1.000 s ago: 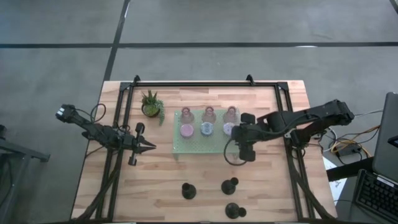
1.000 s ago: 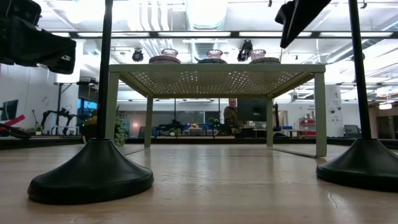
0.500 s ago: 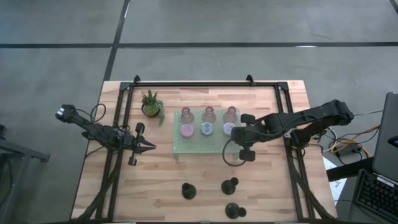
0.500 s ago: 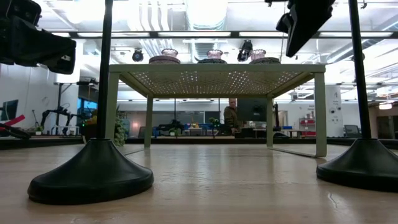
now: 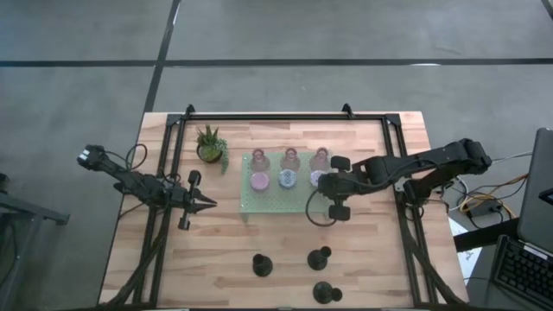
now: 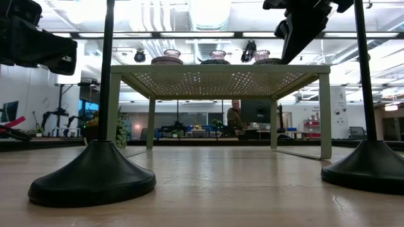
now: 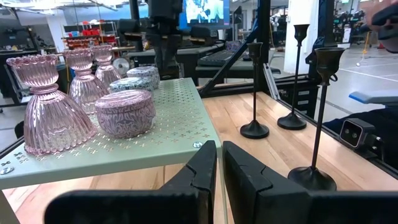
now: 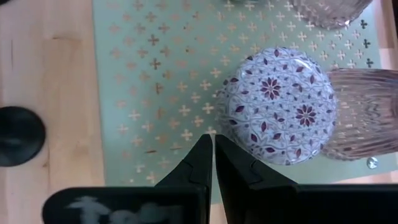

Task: Pick & Place candle stick holders
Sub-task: Put the red scented candle on the shelf, then put the bottom black candle holder on the shelf

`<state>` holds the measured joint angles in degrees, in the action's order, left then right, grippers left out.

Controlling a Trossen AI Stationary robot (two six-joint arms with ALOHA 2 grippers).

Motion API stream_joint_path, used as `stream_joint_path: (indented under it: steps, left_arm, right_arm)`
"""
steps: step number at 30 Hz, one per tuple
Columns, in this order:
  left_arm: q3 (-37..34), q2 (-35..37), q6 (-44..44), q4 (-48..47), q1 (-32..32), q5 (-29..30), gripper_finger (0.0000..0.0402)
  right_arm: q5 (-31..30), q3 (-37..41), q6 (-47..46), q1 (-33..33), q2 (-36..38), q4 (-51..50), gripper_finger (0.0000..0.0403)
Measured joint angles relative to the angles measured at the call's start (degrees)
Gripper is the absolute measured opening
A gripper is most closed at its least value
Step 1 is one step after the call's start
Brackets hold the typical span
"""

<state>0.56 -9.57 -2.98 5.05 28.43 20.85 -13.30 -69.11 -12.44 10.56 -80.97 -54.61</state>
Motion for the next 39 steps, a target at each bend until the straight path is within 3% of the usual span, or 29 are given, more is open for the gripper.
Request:
stream_joint_path:
  steps: [11, 19, 23, 29, 39]
  left_arm:
    - [0.00, -0.01, 0.00, -0.01, 0.01, -0.01, 0.0032]
    - [0.01, 0.01, -0.01, 0.00, 0.00, -0.01, 0.0032]
    - [0.00, 0.01, 0.00, -0.01, 0.00, 0.01, 0.0032]
    - [0.00, -0.01, 0.00, -0.01, 0.00, 0.00, 0.0032]
    - [0.00, 0.00, 0.00, -0.01, 0.00, 0.00, 0.0032]
  right_arm:
    - [-0.32, 1.27, -0.02, -1.19, 0.00, 0.27, 0.0012]
    - [2.67, -0.70, -2.27, 0.61, 1.59, -2.18, 0.0012]
    - [2.60, -0.46, -4.71, 3.46, 5.20, -2.07, 0.0012]
    - [-3.45, 1.12, -10.07, 10.74, 12.16, -0.07, 0.0012]
    - [-3.87, 8.86, -14.81, 24.49, 19.72, 10.63, 0.0012]
